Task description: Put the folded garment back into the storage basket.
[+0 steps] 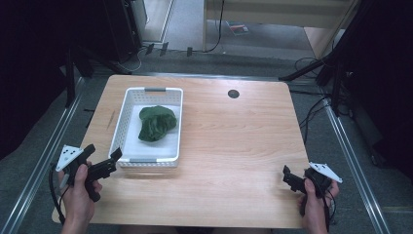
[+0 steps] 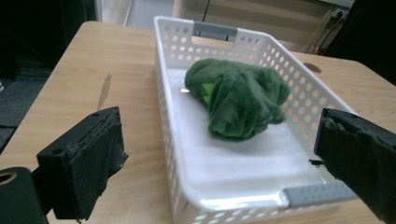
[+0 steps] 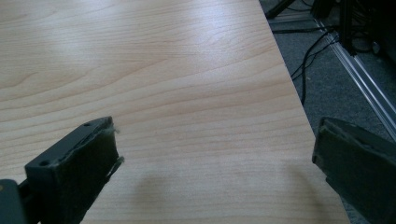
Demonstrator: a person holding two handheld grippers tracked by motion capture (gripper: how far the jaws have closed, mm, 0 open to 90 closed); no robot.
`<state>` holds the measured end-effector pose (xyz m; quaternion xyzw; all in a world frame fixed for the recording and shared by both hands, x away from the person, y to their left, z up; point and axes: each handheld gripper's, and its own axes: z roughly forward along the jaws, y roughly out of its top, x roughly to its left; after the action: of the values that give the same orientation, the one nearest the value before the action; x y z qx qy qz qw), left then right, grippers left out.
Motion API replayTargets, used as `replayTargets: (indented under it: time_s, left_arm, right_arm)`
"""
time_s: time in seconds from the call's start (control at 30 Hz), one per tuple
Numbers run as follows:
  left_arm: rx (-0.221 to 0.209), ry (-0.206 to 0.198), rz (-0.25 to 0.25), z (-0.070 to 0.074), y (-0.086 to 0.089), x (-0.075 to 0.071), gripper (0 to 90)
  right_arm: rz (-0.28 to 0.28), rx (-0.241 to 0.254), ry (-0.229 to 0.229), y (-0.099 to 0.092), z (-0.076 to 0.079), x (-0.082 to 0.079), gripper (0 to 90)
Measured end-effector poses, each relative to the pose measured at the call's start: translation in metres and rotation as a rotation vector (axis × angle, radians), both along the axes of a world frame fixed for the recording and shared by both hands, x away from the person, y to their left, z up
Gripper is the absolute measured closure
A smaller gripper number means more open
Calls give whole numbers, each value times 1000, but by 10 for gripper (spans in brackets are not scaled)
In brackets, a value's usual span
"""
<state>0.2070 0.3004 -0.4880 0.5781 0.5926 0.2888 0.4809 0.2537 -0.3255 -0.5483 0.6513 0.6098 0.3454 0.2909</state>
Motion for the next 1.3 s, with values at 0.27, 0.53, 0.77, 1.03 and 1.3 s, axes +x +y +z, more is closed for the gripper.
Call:
replayTargets:
  time_s: [0.27,0.53,0.77,1.03,1.3]
  left_arm:
    - [-20,-12,70,-17,21,-15,20]
    - [-12,4,148,-46,47,-16,20]
    - [5,14,168,-56,54,-13,20]
    - [41,17,154,-64,61,-10,31]
    - [3,51,140,-65,65,-9,31]
  right_arm:
    - [-5,4,-2,0,0,0,2]
    - [-5,6,1,0,0,0,2]
    - [-7,6,5,0,0,0,2]
    - [-14,8,1,-1,0,0,2]
    - [-6,-3,6,0,0,0,1]
